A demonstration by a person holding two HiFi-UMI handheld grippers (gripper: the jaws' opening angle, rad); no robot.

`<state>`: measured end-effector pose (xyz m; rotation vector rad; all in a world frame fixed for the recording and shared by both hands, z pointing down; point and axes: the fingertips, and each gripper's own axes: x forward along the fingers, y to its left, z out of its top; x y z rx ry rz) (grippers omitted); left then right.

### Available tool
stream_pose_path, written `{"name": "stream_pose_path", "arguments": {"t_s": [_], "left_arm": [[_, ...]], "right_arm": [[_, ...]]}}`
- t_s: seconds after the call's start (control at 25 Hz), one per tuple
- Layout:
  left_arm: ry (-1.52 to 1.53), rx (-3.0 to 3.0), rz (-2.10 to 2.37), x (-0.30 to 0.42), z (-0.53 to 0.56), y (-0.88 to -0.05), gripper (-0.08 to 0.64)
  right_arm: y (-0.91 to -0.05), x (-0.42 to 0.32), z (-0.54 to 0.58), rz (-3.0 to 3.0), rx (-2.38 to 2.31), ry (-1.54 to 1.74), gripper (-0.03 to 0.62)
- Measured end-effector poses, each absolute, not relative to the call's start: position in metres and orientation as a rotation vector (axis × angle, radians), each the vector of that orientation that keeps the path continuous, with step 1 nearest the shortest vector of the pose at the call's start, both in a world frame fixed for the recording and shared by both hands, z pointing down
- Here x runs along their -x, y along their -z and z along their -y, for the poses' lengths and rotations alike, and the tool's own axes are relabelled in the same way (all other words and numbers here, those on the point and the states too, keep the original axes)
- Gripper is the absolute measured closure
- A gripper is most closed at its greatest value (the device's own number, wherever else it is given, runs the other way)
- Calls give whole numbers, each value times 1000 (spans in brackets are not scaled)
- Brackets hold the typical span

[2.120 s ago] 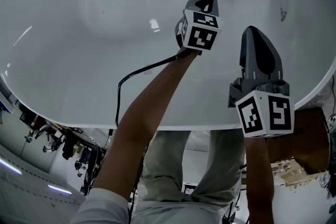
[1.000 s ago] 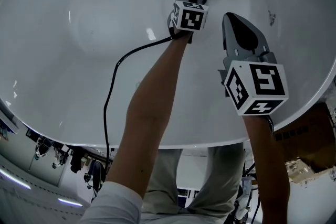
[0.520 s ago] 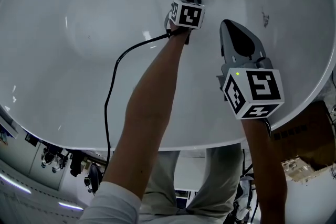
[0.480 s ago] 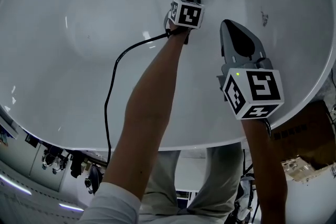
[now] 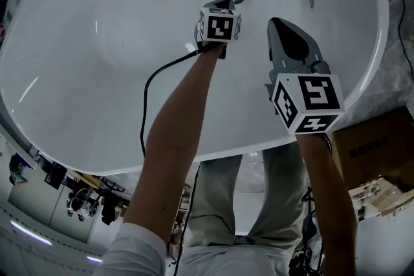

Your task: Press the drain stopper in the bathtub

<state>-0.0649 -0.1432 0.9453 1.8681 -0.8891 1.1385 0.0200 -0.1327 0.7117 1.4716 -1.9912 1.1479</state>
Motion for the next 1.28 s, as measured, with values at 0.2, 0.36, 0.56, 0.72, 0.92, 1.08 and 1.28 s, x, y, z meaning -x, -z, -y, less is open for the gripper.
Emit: {"name": "stream_pose_path", "arguments": {"t_s": [0.2,0.36,0.56,0.72,0.92,1.08,1.28], "left_arm": [[-1132,-1888,921,26,165,-873,557],[-1118,-1897,941,24,167,-824,557],[-1085,-1911,969,25,164,-772,557],[-1071,-1963,959,15,158,-723,557],[-1021,-1981,1001,15,148,-672,557],[-1039,-2073,960,8,131,-630,557],[-953,-2099,1002,9,121,-568,557]], "right_arm": [[-658,-67,141,2028,-1544,-1142,589],[-625,-72,139,2043,-1575,-1124,589],[-584,-75,125,2068,-1582,-1111,589],[-547,-85,112,2106,-1586,-1069,589],[-513,-93,98,2158,-1530,-1041,589],[-482,-98,83,2181,-1504,-991,589],[-443,-98,73,2236,-1460,-973,589]]}}
